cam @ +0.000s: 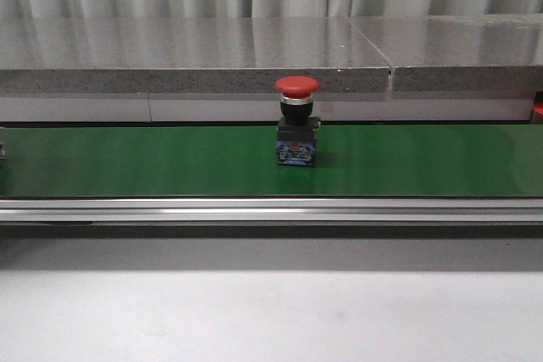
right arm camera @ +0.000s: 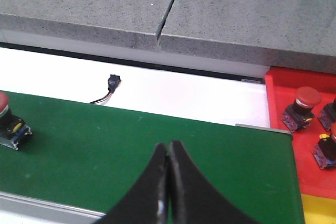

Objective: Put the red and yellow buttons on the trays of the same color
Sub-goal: 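Set the yellow button on the belt and open the left gripper, then lower the right gripper onto the red button on the belt, grasp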

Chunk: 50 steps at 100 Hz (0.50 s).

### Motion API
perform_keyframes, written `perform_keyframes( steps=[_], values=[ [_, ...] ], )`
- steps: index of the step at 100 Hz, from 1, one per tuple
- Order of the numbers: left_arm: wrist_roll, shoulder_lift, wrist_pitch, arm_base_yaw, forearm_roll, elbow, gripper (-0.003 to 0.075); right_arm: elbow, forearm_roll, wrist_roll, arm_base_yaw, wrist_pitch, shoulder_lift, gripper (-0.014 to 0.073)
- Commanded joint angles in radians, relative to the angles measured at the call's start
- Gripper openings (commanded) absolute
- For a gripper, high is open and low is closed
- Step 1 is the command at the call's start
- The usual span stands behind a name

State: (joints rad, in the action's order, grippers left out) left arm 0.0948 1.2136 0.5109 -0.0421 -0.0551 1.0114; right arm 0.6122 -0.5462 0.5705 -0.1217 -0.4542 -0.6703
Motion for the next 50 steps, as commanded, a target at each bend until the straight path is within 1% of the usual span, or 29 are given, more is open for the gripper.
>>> perform_keyframes(
  steps=[1,12,24,50],
  values=[
    [-0.005,-0.093,-0.050,-0.031,-0.004,0.012,0.0566,0.032,-0.020,0.007,0.001,0.058,0.008,-0.0067],
    [-0.005,-0.179,-0.060,-0.060,-0.004,-0.025,0.0566,0.032,-0.020,0.007,0.001,0.058,0.008,-0.0067],
    [-0.005,-0.289,-0.087,-0.077,0.003,-0.102,0.0566,0.032,-0.020,0.007,0.001,0.058,0.008,-0.0067],
    [-0.005,-0.536,-0.111,-0.077,0.018,-0.300,0.0566,0.032,-0.020,0.007,0.001,0.058,0.008,-0.0067]
  ],
)
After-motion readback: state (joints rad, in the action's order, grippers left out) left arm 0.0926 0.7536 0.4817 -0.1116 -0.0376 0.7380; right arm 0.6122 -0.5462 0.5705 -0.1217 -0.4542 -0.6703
